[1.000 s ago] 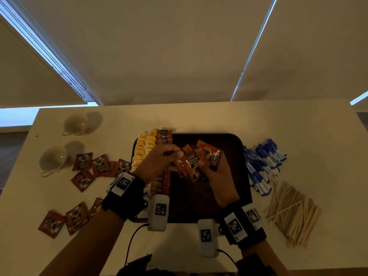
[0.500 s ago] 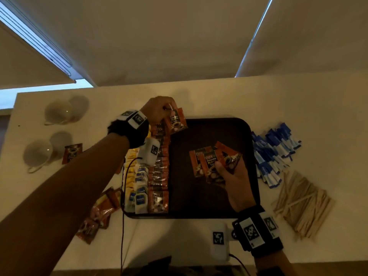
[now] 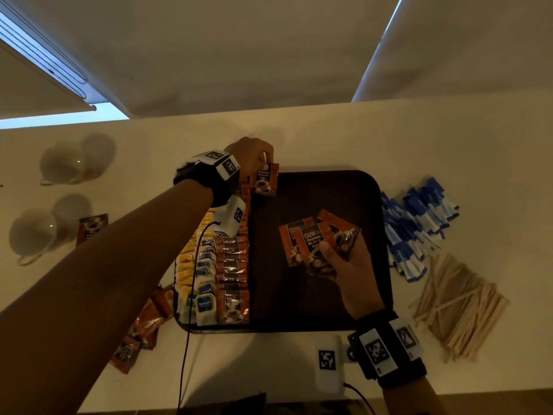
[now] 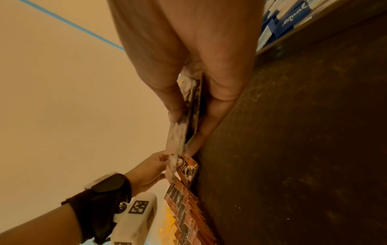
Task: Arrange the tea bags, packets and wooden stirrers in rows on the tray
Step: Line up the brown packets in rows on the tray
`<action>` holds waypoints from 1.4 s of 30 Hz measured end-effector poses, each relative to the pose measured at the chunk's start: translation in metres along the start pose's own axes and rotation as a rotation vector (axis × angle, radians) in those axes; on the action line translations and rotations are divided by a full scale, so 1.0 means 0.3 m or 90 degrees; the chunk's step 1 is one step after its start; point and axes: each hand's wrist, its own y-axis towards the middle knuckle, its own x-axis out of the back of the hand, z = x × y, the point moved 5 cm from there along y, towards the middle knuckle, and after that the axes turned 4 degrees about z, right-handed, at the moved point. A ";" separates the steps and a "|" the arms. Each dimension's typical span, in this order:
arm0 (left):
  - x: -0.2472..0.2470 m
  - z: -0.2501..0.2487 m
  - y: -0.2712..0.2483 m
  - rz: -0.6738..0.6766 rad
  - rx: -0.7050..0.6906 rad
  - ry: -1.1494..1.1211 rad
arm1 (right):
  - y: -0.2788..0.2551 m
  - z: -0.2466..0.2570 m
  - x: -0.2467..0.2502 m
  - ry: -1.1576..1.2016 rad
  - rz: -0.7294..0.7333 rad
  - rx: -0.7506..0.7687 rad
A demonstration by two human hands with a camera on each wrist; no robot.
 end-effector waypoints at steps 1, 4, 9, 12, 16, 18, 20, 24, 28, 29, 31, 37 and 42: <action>0.000 0.002 0.000 -0.002 0.002 0.001 | 0.000 -0.001 -0.002 0.002 0.001 0.000; -0.001 0.009 -0.007 -0.010 0.006 -0.002 | 0.001 0.001 -0.009 0.012 0.003 0.003; 0.023 0.008 -0.037 -0.062 0.016 -0.015 | 0.010 0.020 -0.024 0.035 -0.001 0.009; 0.061 -0.040 -0.099 -0.186 -0.043 -0.048 | 0.014 0.034 -0.036 0.039 -0.001 0.017; 0.004 -0.150 -0.237 -0.046 -0.121 -0.244 | 0.018 0.050 -0.044 0.051 0.002 0.029; -0.061 -0.175 -0.293 0.074 -0.133 -0.273 | 0.021 0.054 -0.045 0.046 -0.001 0.034; -0.107 -0.172 -0.317 0.093 -0.135 -0.287 | 0.022 0.055 -0.048 0.034 0.000 0.038; -0.126 -0.130 -0.329 0.016 -0.111 -0.300 | 0.020 0.049 -0.047 -0.002 -0.025 0.045; -0.070 -0.041 -0.308 -0.073 -0.061 -0.287 | 0.017 0.029 -0.004 0.009 -0.079 0.026; -0.050 -0.015 -0.294 -0.113 -0.040 -0.280 | 0.015 0.023 0.005 0.013 -0.085 0.015; -0.027 0.018 -0.257 -0.154 -0.009 -0.246 | 0.010 0.012 0.022 0.015 -0.091 0.002; -0.041 0.000 -0.158 -0.130 -0.018 -0.088 | -0.003 -0.012 0.040 0.004 -0.109 -0.011; -0.031 -0.018 -0.137 -0.162 -0.015 0.010 | 0.004 -0.011 0.044 0.020 -0.095 -0.021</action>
